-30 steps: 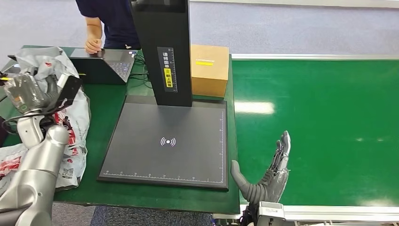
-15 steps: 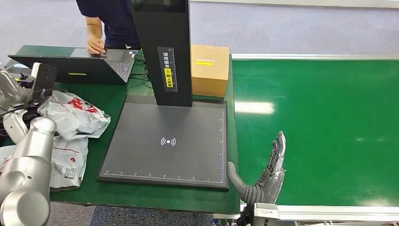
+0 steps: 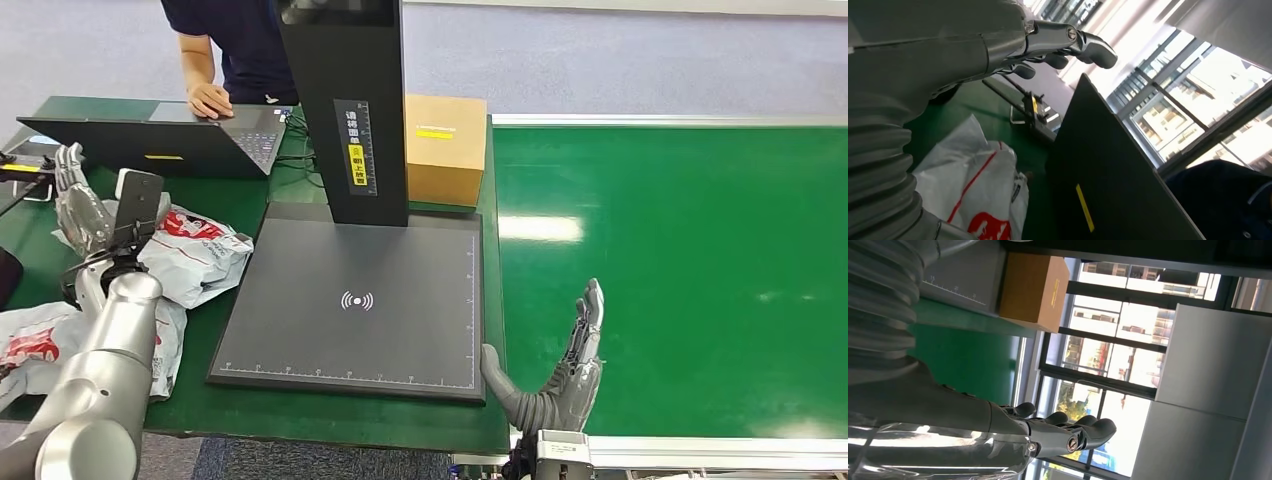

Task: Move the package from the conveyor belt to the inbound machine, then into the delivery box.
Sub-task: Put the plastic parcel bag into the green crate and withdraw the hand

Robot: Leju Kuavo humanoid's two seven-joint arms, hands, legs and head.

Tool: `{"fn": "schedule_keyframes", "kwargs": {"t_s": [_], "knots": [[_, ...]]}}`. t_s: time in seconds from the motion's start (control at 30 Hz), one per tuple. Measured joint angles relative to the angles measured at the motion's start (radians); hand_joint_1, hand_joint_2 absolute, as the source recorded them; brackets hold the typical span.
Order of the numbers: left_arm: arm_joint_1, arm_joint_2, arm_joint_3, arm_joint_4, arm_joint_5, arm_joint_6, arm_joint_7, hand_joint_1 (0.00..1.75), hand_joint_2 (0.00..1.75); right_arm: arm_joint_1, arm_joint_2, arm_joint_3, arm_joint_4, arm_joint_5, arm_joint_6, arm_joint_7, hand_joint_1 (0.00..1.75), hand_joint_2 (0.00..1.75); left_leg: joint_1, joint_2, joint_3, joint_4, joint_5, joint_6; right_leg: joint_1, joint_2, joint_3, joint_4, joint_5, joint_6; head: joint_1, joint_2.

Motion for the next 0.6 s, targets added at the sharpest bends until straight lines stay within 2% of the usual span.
{"fn": "schedule_keyframes", "kwargs": {"t_s": [0.07, 0.17, 0.27, 0.33, 0.4, 0.5, 0.6], "knots": [[0.031, -0.016, -0.009, -0.027, 0.099, -0.067, -0.049, 0.0, 1.75, 0.0, 0.0, 0.0, 0.0, 0.001, 0.0, 0.0, 0.0, 1.75, 0.0, 0.0, 0.001, 0.0, 0.0, 0.0, 0.0, 0.0, 0.0, 0.0, 0.0, 0.0, 0.0, 0.0], [0.181, -0.071, -0.086, -0.173, 0.289, -0.146, -0.156, 0.0, 1.75, 0.003, -0.002, -0.002, 0.0, 0.003, 0.0, 0.0, 0.0, 1.75, -0.001, 0.002, 0.002, 0.0, -0.002, 0.001, -0.001, 0.002, 0.001, -0.001, -0.001, 0.0, 0.0, 0.0], [0.38, -0.139, -0.26, -0.357, 0.339, -0.089, -0.233, 0.0, 1.75, 0.005, -0.002, -0.005, 0.0, 0.009, 0.0, 0.0, 0.0, 1.75, -0.002, 0.002, 0.001, 0.0, -0.004, 0.003, -0.001, 0.001, 0.001, -0.002, -0.002, 0.001, 0.0, 0.0], [0.487, -0.169, -0.41, -0.454, 0.305, 0.005, -0.24, 0.0, 1.75, 0.007, -0.003, -0.005, 0.003, 0.016, 0.0, 0.0, 0.0, 1.75, -0.002, 0.001, 0.0, 0.0, -0.005, 0.004, -0.002, 0.001, 0.001, -0.003, -0.003, 0.002, 0.0, 0.0], [0.554, -0.188, -0.551, -0.516, 0.288, 0.052, -0.222, 0.0, 1.75, 0.005, -0.004, -0.004, 0.011, 0.02, 0.0, 0.0, 0.0, 1.75, -0.002, 0.0, -0.001, 0.001, -0.006, 0.005, -0.002, 0.0, 0.002, -0.004, -0.003, 0.002, 0.0, 0.0], [0.625, -0.204, -0.704, -0.574, 0.347, 0.024, -0.207, 0.0, 1.75, 0.0, -0.008, 0.005, 0.029, -0.006, 0.0, 0.0, 0.0, 1.75, -0.002, 0.0, -0.001, 0.001, -0.007, 0.005, -0.001, 0.0, 0.002, -0.004, -0.003, 0.003, 0.0, 0.0], [0.68, -0.207, -0.769, -0.6, 0.457, -0.013, -0.231, 0.0, 1.75, -0.008, -0.018, 0.025, 0.056, -0.034, 0.004, 0.0, 0.0, 1.75, -0.001, 0.0, 0.0, 0.0, -0.007, 0.005, -0.001, 0.0, 0.002, -0.004, -0.003, 0.003, 0.0, 0.0]]}}
